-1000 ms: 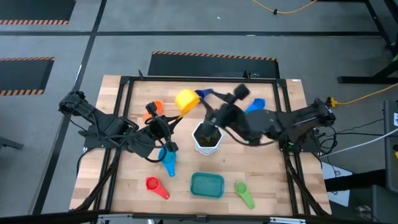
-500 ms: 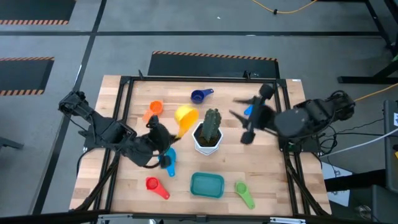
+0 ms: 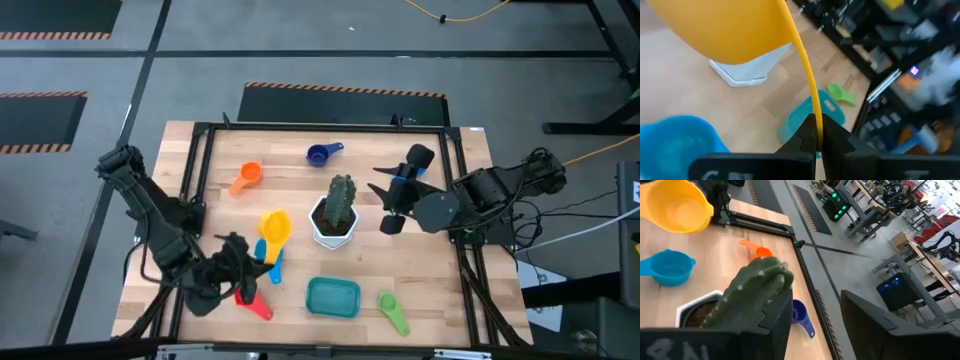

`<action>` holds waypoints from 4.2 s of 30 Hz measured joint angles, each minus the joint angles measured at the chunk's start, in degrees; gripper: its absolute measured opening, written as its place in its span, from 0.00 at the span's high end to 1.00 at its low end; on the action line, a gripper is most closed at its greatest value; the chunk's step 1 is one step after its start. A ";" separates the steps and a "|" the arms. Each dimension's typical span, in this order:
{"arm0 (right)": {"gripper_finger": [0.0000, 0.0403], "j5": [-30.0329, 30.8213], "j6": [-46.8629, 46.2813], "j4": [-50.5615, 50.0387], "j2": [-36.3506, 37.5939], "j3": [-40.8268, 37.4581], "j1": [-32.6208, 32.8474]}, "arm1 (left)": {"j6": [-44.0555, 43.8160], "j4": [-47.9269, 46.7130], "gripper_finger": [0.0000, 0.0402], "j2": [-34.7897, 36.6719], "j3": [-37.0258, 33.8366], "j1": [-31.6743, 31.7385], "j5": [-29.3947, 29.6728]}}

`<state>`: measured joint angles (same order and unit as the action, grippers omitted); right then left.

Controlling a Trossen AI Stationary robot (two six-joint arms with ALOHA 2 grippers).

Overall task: Nest measuring cups in basket
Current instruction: Stack the yellow measuring cup on top of the light blue measuring cup, then stack the dark blue measuring cup on top of the yellow measuring cup

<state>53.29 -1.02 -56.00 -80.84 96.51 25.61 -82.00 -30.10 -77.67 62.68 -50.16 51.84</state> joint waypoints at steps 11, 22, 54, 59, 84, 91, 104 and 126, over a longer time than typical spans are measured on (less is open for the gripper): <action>0.58 0.05 -0.16 -0.03 0.02 -0.46 0.00 | -15.82 17.50 1.00 0.00 -15.99 -3.11 4.31; 0.58 -0.83 -0.44 -0.01 0.00 -0.46 0.00 | -21.76 23.88 1.00 0.00 -22.80 -3.10 2.32; 0.58 -1.04 -1.73 -0.03 -0.02 -0.46 0.00 | -28.89 30.76 0.99 -9.38 -23.24 0.39 -3.93; 0.58 -1.04 -1.70 -0.03 -0.02 -0.46 0.00 | -28.89 30.76 0.95 -9.38 -23.24 0.82 -5.89; 0.58 -1.04 -1.27 -0.05 -0.04 -0.46 0.00 | -28.59 30.58 0.75 -9.33 -23.22 0.92 -13.91; 0.58 -1.02 -0.16 -0.05 -0.04 -0.46 0.01 | -28.90 31.50 0.76 -9.31 -23.22 1.83 -17.89; 0.58 -1.02 -0.04 -0.05 -0.04 -0.46 0.01 | -18.94 33.80 0.76 -5.39 -22.37 3.02 -17.02; 0.58 -2.45 -0.42 -1.21 -0.04 -0.46 -0.99 | 51.01 27.92 0.76 25.00 -20.29 42.59 -23.51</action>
<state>50.84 -1.43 -57.21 -80.88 96.05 24.61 -30.99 -2.18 -52.67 42.39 -7.56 28.33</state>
